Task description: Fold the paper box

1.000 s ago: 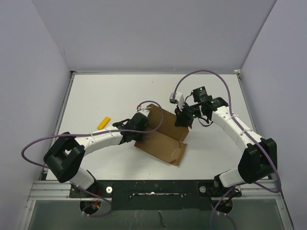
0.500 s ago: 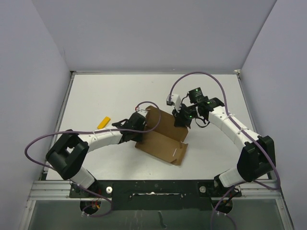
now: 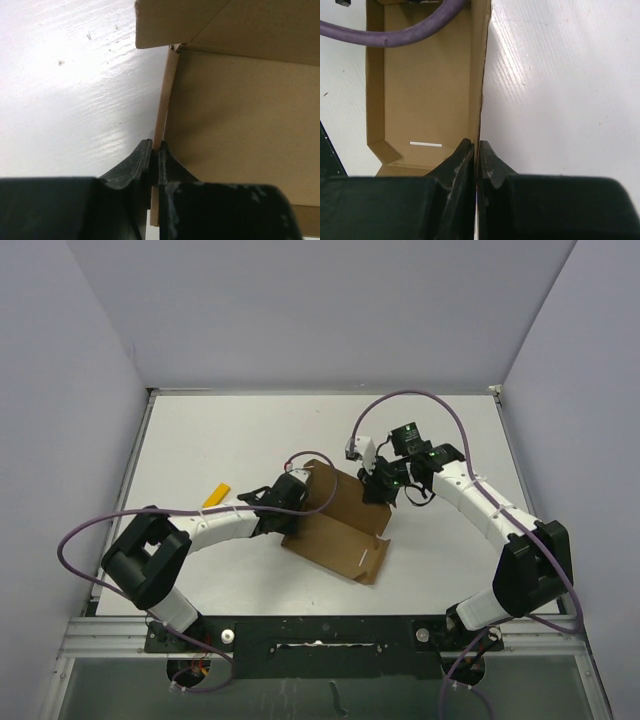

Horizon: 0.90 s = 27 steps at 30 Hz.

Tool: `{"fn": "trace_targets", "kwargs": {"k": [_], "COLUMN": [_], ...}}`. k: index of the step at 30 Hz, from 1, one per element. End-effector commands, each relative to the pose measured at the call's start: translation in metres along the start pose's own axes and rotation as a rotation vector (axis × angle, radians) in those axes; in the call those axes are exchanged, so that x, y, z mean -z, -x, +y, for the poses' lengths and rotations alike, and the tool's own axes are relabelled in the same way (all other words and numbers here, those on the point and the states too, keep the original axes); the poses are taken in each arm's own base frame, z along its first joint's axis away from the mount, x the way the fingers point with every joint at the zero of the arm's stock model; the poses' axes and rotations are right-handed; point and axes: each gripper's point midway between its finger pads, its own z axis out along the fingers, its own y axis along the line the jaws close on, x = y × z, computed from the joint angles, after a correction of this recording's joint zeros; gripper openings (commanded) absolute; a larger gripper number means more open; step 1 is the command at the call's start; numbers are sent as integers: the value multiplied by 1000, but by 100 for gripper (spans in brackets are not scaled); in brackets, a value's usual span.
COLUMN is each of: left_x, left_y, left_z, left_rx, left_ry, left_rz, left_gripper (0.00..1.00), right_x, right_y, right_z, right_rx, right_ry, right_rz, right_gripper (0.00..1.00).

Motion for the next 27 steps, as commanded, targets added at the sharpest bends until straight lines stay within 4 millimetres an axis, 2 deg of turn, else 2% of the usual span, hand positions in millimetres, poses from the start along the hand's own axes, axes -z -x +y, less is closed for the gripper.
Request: {"fn": "trace_targets", "kwargs": {"k": [1, 4, 9, 12, 20, 25, 27], "left_x": [0, 1, 3, 8, 29, 43, 52], "left_y": [-26, -34, -21, -8, 15, 22, 27], "left_z": [31, 34, 16, 4, -4, -7, -9], "left_rx": [-20, -19, -2, 12, 35, 67, 84], "left_ry": [157, 167, 85, 41, 1, -35, -60], "left_rz": [118, 133, 104, 72, -12, -67, -103], "left_gripper": [0, 0, 1, 12, 22, 31, 38], "right_x": [9, 11, 4, 3, 2, 2, 1], "right_y": [16, 17, 25, 27, 26, 26, 26], "right_z": [-23, -23, 3, 10, 13, 14, 15], "right_rx": [63, 66, 79, 86, 94, 100, 101], "right_ry": [-121, -127, 17, 59, 76, 84, 91], "right_rz": [-25, -31, -87, -104, -106, -110, -111], "right_gripper": [0, 0, 0, 0, 0, 0, 0]}}
